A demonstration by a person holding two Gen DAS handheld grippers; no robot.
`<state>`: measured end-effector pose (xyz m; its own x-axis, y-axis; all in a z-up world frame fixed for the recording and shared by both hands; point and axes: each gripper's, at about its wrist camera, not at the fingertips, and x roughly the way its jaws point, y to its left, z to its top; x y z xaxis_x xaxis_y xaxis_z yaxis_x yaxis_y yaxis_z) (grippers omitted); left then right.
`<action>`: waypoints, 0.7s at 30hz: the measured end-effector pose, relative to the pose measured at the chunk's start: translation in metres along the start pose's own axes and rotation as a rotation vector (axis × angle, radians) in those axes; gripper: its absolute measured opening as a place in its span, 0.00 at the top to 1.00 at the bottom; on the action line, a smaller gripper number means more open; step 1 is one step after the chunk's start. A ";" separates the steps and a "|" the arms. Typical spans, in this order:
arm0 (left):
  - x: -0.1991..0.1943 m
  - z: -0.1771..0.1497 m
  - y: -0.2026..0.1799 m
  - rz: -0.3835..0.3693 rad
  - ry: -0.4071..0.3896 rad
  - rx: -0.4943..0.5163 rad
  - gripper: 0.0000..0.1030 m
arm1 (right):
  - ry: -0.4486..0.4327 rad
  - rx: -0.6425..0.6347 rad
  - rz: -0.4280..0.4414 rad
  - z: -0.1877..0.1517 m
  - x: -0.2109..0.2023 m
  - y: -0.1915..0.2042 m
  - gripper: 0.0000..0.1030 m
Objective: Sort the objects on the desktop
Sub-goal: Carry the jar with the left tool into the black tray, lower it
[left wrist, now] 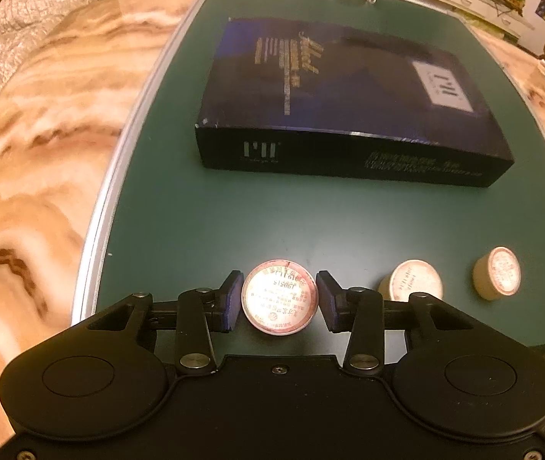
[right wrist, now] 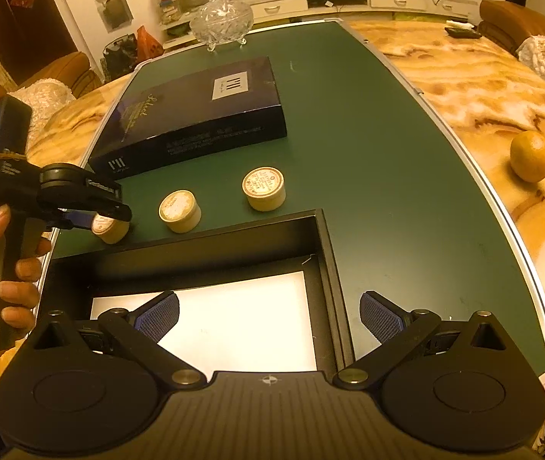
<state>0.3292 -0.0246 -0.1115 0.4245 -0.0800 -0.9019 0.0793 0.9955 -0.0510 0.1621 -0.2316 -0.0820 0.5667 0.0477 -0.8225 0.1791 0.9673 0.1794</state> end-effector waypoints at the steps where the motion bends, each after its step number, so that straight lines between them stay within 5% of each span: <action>1: -0.007 -0.001 0.000 0.001 -0.008 0.003 0.61 | -0.001 0.003 0.000 0.000 -0.001 -0.001 0.00; 12: -0.104 -0.047 -0.005 -0.003 -0.077 0.048 0.61 | -0.032 0.038 0.001 -0.008 -0.030 -0.009 0.00; 21: -0.091 -0.101 -0.018 -0.002 0.008 0.088 0.60 | -0.028 0.059 -0.012 -0.024 -0.047 -0.020 0.00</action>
<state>0.1975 -0.0304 -0.0717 0.4172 -0.0813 -0.9052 0.1594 0.9871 -0.0152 0.1125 -0.2472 -0.0596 0.5863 0.0287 -0.8096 0.2323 0.9514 0.2020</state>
